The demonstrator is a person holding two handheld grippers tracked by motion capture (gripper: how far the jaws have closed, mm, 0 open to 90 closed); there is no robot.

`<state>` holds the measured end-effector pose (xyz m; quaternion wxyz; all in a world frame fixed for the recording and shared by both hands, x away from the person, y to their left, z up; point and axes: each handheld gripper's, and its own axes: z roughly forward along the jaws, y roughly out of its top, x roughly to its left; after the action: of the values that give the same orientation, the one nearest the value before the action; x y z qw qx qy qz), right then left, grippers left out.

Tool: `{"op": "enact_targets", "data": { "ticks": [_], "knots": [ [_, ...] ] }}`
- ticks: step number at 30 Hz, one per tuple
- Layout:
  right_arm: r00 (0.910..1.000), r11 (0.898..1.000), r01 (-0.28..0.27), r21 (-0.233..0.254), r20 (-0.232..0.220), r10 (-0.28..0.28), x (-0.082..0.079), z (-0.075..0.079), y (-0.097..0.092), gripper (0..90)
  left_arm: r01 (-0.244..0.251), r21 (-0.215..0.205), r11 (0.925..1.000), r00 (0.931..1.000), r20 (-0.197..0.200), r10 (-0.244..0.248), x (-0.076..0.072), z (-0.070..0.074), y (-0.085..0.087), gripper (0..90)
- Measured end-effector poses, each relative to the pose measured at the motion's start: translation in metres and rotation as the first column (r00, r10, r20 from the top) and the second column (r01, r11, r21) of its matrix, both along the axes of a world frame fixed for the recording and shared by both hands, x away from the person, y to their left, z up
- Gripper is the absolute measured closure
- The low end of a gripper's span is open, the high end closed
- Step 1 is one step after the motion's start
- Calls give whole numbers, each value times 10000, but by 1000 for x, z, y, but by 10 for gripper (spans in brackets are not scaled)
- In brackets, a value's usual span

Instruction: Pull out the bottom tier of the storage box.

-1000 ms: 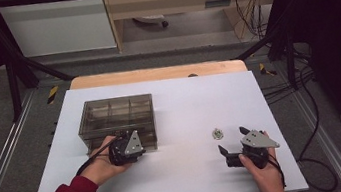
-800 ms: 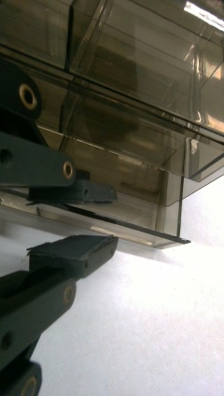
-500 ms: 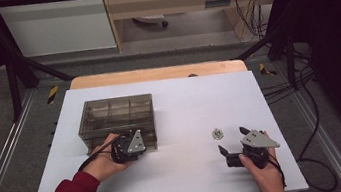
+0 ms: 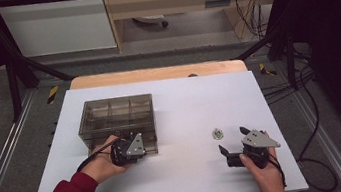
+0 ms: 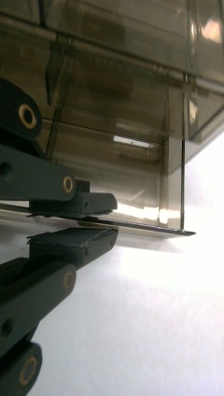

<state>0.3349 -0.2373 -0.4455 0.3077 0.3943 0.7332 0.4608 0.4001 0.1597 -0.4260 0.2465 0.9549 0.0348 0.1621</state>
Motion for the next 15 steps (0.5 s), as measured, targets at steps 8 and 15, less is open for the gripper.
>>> {"op": "enact_targets", "data": {
  "ticks": [8, 15],
  "knots": [
    [10000, 10000, -5, 33, 35, 5, -1, 1, 0, 30, 68, -97, 9999, 10000, 2, -68, -10, -1, 4, 818],
    [10000, 10000, 11, 37, 45, -11, 0, 1, -1, 30, -2, 29, 10000, 9999, 134, 1, -16, 2, 2, 820]
  ]
}}
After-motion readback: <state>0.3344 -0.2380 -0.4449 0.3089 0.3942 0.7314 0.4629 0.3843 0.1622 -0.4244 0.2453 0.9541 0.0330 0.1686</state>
